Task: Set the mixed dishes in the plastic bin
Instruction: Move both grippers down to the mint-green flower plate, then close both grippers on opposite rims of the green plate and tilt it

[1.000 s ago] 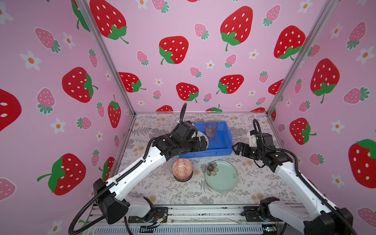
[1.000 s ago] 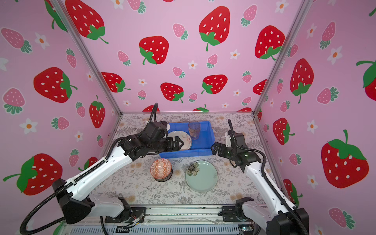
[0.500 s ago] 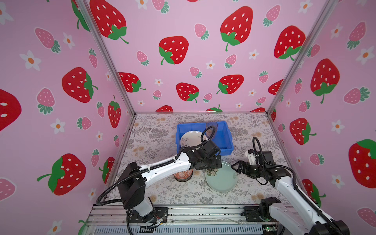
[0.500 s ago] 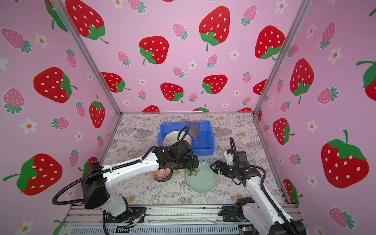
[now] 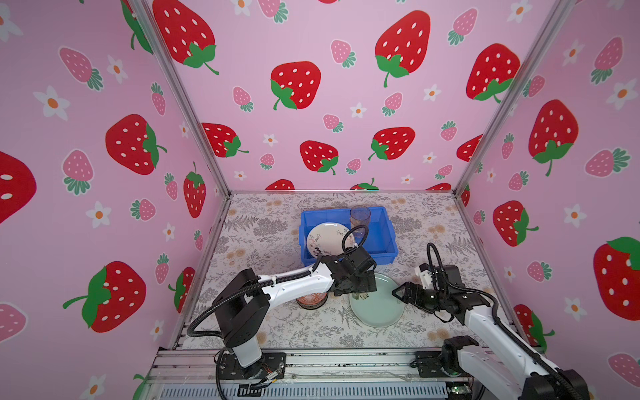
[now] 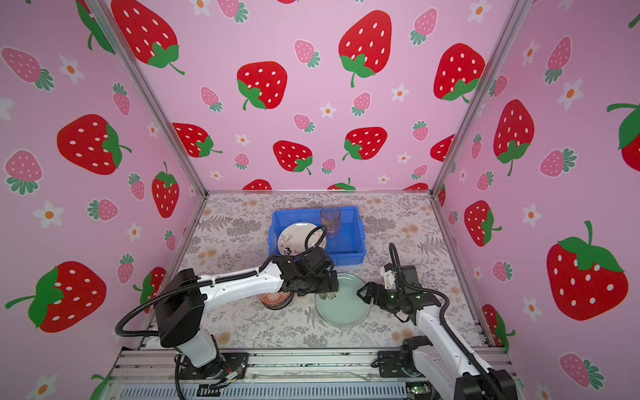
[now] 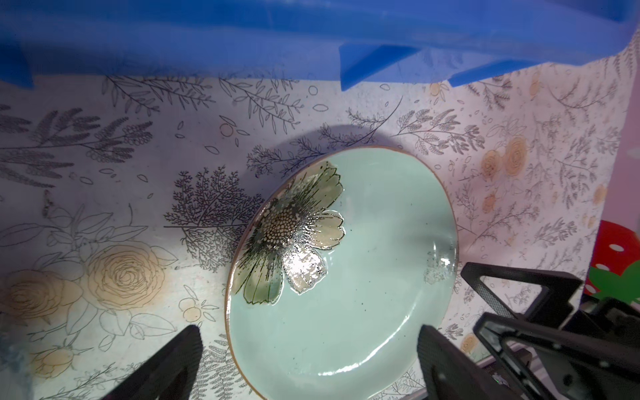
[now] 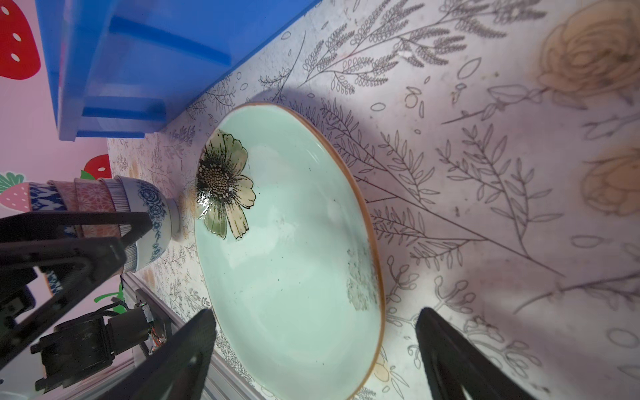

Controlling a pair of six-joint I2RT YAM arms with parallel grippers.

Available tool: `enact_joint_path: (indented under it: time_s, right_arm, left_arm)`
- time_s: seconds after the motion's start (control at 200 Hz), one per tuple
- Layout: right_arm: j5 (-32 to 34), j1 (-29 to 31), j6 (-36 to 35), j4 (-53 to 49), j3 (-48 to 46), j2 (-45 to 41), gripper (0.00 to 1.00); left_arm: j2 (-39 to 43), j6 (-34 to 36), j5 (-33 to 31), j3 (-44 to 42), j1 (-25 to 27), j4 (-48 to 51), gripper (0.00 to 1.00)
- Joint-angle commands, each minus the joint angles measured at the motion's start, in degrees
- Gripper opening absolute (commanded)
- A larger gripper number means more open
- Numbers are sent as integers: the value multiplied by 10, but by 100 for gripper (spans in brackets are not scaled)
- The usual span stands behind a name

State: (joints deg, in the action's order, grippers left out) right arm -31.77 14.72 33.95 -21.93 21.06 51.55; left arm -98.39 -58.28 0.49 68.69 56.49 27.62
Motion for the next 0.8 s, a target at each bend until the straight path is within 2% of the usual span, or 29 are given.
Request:
enact_joint_path:
  time_s: [0.0, 0.795]
  right_arm:
    - [-3, -4, 1, 11, -4, 2, 93]
    - [-27, -4, 3, 52, -19, 55, 89]
  left_arm:
    - [-13, -14, 3, -12, 1, -16, 100]
    - [-53, -18, 23, -14, 1, -47, 99]
